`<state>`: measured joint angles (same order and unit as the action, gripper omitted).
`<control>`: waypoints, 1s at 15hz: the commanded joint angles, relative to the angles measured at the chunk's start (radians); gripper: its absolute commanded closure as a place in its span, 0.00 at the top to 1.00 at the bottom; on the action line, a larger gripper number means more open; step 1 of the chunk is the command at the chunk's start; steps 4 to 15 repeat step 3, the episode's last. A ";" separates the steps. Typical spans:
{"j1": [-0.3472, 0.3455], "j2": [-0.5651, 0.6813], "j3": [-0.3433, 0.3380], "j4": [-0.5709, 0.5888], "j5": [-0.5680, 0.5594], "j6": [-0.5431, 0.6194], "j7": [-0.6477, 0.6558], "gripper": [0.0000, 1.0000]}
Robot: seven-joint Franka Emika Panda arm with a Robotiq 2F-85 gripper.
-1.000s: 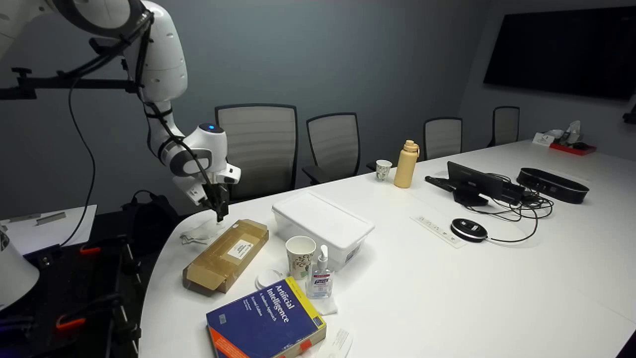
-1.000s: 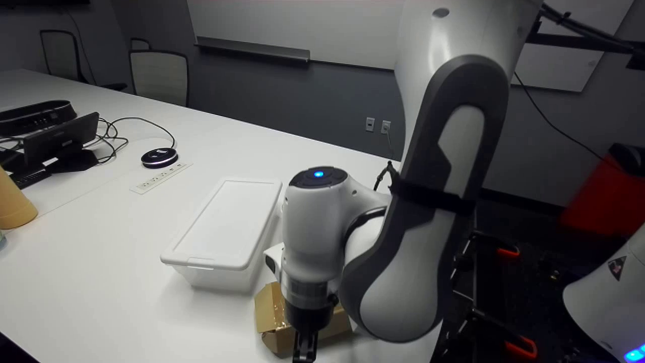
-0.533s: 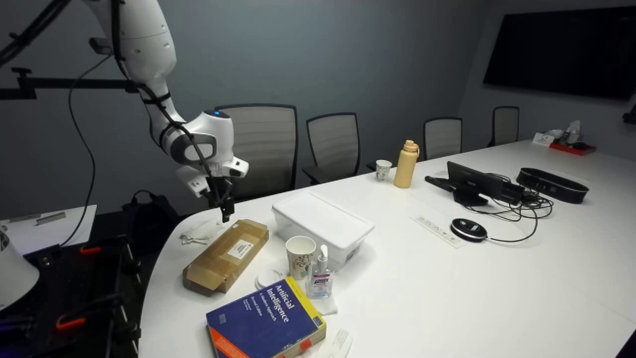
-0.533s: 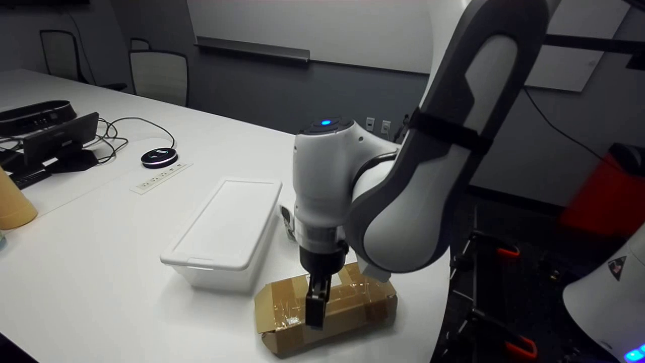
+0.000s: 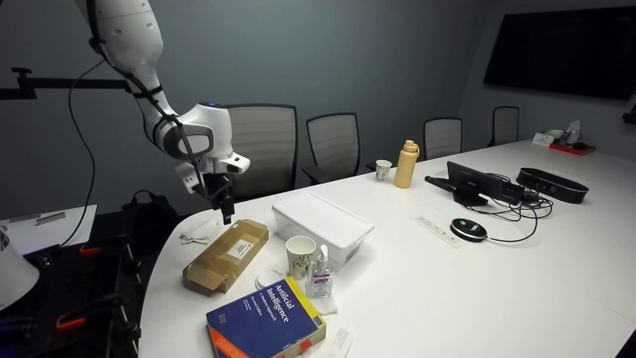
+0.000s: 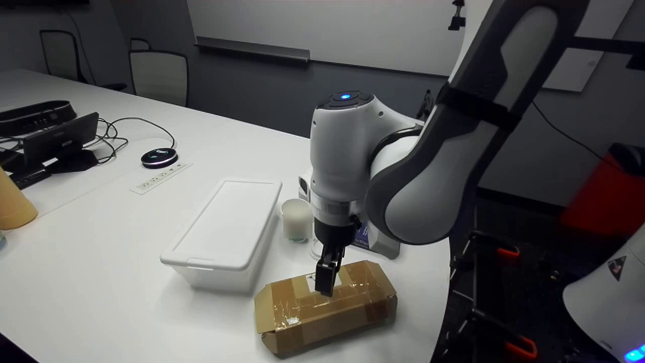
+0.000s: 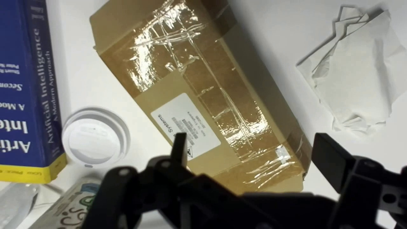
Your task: Use the tissue to wipe the box
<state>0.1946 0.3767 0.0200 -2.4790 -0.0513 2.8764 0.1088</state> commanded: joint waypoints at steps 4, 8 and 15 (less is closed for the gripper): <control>0.047 -0.056 -0.048 -0.033 -0.043 -0.042 0.079 1.00; 0.047 -0.056 -0.048 -0.033 -0.043 -0.042 0.079 1.00; 0.047 -0.056 -0.048 -0.033 -0.043 -0.042 0.079 1.00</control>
